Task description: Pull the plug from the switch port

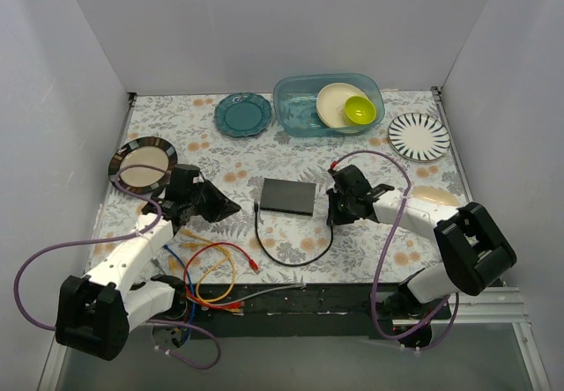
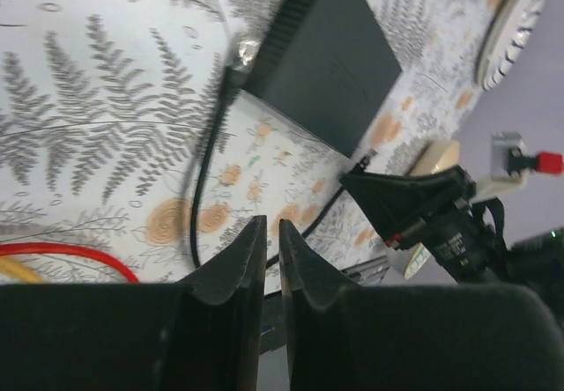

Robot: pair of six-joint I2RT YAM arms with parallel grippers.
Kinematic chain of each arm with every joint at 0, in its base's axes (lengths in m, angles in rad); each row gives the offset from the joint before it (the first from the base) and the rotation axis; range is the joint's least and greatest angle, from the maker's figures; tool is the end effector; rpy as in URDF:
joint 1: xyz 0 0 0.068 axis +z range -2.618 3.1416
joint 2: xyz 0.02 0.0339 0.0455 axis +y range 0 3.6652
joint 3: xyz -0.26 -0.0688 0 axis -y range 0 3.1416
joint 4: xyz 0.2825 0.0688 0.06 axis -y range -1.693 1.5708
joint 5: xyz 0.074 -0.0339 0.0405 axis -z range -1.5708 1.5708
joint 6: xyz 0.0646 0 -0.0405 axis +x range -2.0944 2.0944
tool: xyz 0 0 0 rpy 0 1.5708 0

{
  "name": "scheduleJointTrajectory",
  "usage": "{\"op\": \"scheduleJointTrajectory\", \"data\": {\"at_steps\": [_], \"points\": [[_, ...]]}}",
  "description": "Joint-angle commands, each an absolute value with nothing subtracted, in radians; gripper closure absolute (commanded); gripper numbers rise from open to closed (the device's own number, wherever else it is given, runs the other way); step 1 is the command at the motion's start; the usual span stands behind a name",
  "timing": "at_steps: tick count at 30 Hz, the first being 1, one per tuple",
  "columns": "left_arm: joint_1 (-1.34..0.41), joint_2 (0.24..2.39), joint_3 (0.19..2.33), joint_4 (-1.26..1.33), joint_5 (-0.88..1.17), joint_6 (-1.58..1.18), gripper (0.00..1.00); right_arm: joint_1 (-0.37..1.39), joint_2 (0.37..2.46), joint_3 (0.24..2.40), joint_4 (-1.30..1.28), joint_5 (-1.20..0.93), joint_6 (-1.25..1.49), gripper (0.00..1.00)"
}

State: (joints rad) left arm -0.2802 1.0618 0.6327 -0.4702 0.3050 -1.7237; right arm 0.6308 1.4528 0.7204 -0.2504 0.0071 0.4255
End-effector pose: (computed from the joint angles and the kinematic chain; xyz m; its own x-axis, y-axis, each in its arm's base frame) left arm 0.2440 -0.0904 0.1714 -0.3236 -0.8879 0.3271 -0.8111 0.0822 -0.5791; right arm 0.2558 0.1863 0.1121 -0.8542 -0.1127 -0.5077 -0.2569 0.9402 0.2236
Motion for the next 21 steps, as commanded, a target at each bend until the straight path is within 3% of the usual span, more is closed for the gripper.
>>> {"op": "scheduleJointTrajectory", "data": {"at_steps": [1,3,7,9,15,21], "points": [[-0.343,1.016,0.658,-0.347,0.373,-1.661,0.87,0.643,1.387,0.779,-0.255,-0.029,0.433,0.96],[-0.398,1.014,0.675,-0.299,0.388,-1.645,0.84,0.649,1.326,0.804,-0.305,-0.044,0.425,0.99],[-0.552,1.037,0.748,-0.229,0.371,-1.534,0.66,0.666,1.244,0.885,-0.380,-0.093,0.407,0.99],[-0.662,1.064,0.776,-0.212,0.348,-1.488,0.62,0.669,1.224,0.911,-0.400,-0.135,0.410,0.99],[-0.906,1.221,0.831,-0.141,0.224,-1.387,0.58,0.686,1.252,1.012,-0.446,-0.222,0.445,0.99],[-0.977,1.324,0.856,-0.067,0.193,-1.376,0.57,0.689,1.255,1.086,-0.489,-0.233,0.436,0.99]]}}
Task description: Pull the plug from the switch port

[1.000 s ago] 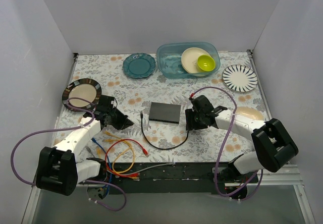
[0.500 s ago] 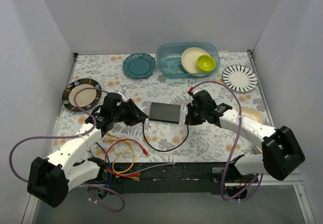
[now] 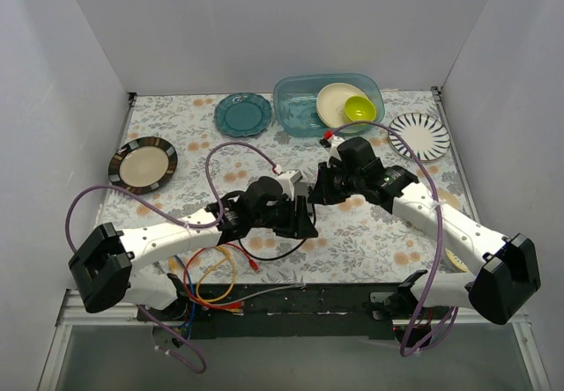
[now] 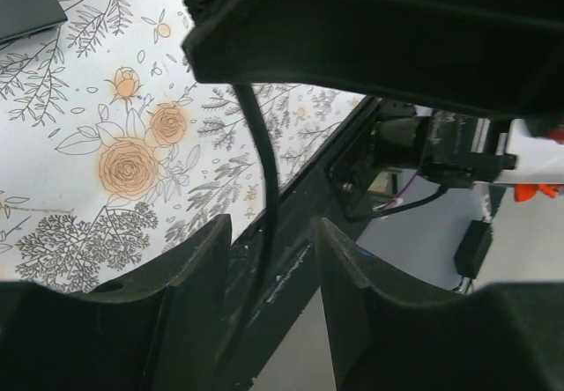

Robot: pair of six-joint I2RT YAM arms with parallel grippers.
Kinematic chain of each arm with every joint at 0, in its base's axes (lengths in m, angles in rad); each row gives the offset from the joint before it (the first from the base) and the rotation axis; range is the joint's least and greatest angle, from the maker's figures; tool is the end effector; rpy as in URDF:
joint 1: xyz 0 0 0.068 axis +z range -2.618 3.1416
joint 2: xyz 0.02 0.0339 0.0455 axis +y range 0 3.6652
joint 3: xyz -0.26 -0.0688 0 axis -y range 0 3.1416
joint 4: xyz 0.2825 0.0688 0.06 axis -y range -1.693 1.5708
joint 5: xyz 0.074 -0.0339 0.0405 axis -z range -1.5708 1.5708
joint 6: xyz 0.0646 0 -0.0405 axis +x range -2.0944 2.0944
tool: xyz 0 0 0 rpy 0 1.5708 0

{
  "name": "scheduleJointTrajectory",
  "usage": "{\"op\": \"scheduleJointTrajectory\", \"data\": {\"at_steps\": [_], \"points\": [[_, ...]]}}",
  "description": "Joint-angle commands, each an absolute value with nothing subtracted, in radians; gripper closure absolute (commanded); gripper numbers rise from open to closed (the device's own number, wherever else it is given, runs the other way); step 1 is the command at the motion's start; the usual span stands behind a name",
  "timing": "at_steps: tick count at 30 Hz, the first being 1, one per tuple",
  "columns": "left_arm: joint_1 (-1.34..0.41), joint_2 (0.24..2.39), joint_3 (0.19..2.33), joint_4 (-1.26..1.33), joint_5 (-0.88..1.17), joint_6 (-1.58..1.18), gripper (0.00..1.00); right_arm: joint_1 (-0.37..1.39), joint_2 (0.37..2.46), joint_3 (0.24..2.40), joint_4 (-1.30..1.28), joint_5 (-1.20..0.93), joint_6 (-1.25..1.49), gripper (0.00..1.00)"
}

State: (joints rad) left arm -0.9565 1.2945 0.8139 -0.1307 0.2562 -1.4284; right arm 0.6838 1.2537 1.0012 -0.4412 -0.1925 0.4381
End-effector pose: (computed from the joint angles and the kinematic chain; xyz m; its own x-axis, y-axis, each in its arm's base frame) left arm 0.1821 -0.2865 0.2079 -0.9479 -0.3175 0.0278 -0.1983 0.5193 -0.8313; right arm 0.2504 0.2200 0.2602 -0.7603 -0.0824 -0.6444 -0.4545 0.7762 0.4369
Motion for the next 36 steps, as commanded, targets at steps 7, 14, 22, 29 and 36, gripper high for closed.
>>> {"op": "scheduleJointTrajectory", "data": {"at_steps": [7,14,22,29,36], "points": [[-0.982,1.379,0.868,-0.090,0.147,-1.358,0.78,0.687,1.236,1.109,-0.511,-0.249,0.433,0.99],[-0.979,1.206,0.864,-0.291,-0.147,-1.472,1.00,0.687,1.175,1.098,-0.531,-0.117,0.431,0.52],[-0.603,1.066,0.879,-0.942,-0.373,-1.781,1.00,0.681,1.163,1.046,-0.503,-0.072,0.433,0.50],[-0.240,1.118,0.775,-0.977,-0.270,-1.793,0.56,0.680,1.186,1.022,-0.482,-0.106,0.440,0.52],[-0.189,1.144,0.845,-0.865,-0.215,-1.776,0.02,0.680,1.181,1.016,-0.499,-0.057,0.426,0.52]]}}
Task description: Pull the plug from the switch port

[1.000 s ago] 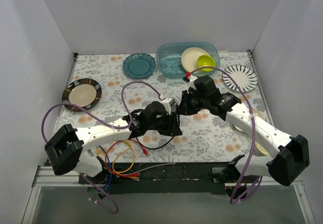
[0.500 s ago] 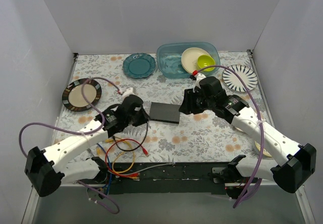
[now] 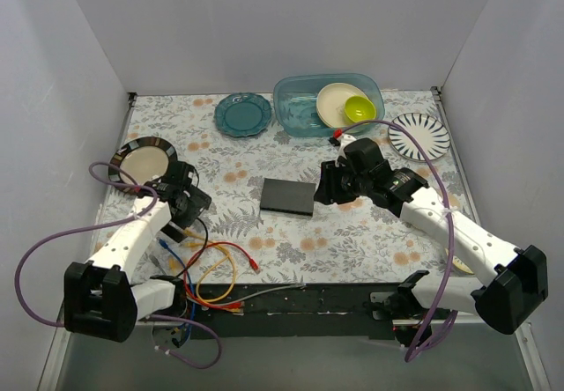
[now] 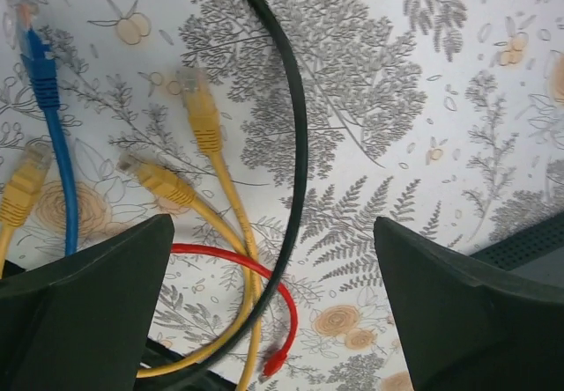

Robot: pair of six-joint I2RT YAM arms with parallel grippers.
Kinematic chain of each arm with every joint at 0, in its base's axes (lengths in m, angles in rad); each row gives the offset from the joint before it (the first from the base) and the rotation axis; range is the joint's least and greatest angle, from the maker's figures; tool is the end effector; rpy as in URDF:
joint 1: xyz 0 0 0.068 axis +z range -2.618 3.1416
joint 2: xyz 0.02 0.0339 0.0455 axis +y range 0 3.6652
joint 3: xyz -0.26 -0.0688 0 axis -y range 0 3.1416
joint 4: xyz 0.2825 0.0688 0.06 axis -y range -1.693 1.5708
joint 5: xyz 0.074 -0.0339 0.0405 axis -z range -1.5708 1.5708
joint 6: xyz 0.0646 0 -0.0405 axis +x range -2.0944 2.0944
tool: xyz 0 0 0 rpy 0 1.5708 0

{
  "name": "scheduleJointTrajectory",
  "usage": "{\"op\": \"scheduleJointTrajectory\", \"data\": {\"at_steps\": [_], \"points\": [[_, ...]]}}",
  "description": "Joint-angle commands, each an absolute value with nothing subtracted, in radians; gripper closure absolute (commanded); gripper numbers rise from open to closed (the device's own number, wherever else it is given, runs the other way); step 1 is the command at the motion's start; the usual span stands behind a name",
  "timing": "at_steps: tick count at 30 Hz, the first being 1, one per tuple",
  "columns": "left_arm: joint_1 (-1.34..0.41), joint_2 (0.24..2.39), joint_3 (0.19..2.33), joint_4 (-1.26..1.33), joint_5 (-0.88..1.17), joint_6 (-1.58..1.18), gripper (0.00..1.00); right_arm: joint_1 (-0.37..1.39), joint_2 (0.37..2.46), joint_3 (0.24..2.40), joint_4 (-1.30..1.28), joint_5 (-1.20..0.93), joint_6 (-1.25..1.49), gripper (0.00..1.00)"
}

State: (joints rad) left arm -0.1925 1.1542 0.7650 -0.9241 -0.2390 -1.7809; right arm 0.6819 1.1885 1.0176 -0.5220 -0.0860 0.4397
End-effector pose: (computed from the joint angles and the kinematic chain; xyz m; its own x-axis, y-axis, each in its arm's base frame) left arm 0.2324 -0.0297 0.1673 0.0740 -0.9825 -0.1708 -0.9547 -0.0204 -0.2968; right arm 0.2434 0.2048 0.2774 -0.7379 -0.0528 -0.6729 -0.4035 0.8336 0.3772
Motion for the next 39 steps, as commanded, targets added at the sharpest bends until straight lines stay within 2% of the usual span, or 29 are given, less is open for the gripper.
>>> {"op": "scheduleJointTrajectory", "data": {"at_steps": [1,4,5,6,7,8,9,10,11,12,15,18,21,28,34,39], "points": [[-0.190,1.131,0.885,-0.844,-0.189,-1.769,0.02,0.678,1.187,1.012,-0.491,-0.054,0.429,0.52],[-0.198,1.101,0.888,-0.643,-0.048,-1.727,0.09,0.667,1.204,0.997,-0.453,-0.048,0.466,0.52],[-0.218,1.107,0.875,-0.533,-0.014,-1.735,0.18,0.652,1.210,0.979,-0.436,-0.052,0.478,0.53],[-0.235,1.123,0.871,-0.490,-0.002,-1.739,0.22,0.641,1.218,0.968,-0.419,-0.064,0.507,0.56],[-0.253,1.187,0.877,-0.467,-0.002,-1.744,0.27,0.628,1.232,0.957,-0.384,-0.074,0.521,0.60],[-0.299,1.222,0.909,-0.441,-0.002,-1.744,0.38,0.596,1.241,0.931,-0.368,-0.086,0.535,0.64],[-0.320,1.268,0.925,-0.430,-0.002,-1.734,0.46,0.578,1.264,0.922,-0.354,-0.104,0.560,0.77],[-0.343,1.308,0.943,-0.420,-0.005,-1.730,0.51,0.560,1.278,0.913,-0.344,-0.113,0.567,0.83],[-0.365,1.383,0.963,-0.407,-0.017,-1.729,0.61,0.533,1.293,0.896,-0.324,-0.124,0.575,0.95],[-0.368,1.414,0.965,-0.388,-0.011,-1.735,0.66,0.522,1.325,0.888,-0.315,-0.126,0.583,0.99],[-0.371,1.531,0.982,-0.351,-0.009,-1.744,0.77,0.476,1.389,0.864,-0.265,-0.135,0.618,0.99],[-0.373,1.619,1.003,-0.359,-0.049,-1.750,0.84,0.456,1.463,0.870,-0.227,-0.129,0.640,0.99],[-0.371,1.687,1.008,-0.362,-0.060,-1.773,0.86,0.451,1.558,0.896,-0.213,-0.130,0.643,0.99],[-0.387,1.813,0.994,-0.261,0.179,-1.750,0.89,0.451,1.696,0.940,-0.169,-0.166,0.669,0.99],[-0.475,1.793,0.957,-0.207,0.245,-1.738,0.91,0.449,1.747,0.957,-0.160,-0.183,0.661,0.99],[-0.480,1.632,0.804,-0.189,0.221,-1.770,0.91,0.451,1.691,0.881,-0.141,-0.198,0.649,0.99]]}}
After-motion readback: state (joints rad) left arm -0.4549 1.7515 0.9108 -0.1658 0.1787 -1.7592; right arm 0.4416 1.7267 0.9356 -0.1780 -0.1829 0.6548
